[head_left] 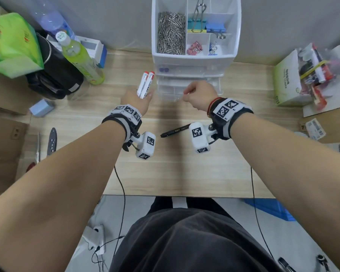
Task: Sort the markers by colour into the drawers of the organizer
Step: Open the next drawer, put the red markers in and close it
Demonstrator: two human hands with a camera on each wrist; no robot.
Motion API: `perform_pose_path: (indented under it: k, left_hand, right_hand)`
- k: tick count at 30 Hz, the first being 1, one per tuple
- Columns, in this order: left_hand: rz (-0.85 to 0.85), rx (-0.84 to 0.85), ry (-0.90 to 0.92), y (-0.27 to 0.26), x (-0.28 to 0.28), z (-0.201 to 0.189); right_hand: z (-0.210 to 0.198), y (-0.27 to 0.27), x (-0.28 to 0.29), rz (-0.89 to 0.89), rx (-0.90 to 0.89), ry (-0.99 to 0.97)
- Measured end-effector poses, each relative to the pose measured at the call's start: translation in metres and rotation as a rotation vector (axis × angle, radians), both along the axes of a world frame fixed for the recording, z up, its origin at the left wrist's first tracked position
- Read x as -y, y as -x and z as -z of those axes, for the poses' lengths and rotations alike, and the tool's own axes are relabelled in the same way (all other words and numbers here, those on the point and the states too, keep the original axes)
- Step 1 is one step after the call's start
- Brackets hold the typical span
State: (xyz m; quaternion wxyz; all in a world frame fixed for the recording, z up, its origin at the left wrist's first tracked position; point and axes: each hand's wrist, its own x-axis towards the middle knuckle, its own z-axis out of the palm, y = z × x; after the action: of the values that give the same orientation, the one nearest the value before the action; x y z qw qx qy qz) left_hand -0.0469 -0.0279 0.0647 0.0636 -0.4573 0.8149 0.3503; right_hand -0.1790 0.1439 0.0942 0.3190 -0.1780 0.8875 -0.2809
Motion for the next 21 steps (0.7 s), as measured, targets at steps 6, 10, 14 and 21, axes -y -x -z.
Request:
perform_pose_path:
  k: [6, 10, 14, 21]
  left_hand:
    - [0.122, 0.053, 0.029, -0.009, -0.005, -0.003]
    - [0.203, 0.013, 0.033, -0.002, -0.012, -0.011]
    - [0.289, -0.009, 0.054, 0.011, -0.024, -0.022]
    - [0.388, 0.030, 0.027, 0.031, -0.036, -0.026]
  right_hand:
    - [0.001, -0.005, -0.004, -0.099, -0.044, -0.191]
    - [0.001, -0.010, -0.008, -0.100, -0.020, -0.231]
    - [-0.003, -0.008, -0.009, -0.110, 0.006, -0.261]
    - [-0.012, 0.003, -0.005, -0.065, 0.245, -0.104]
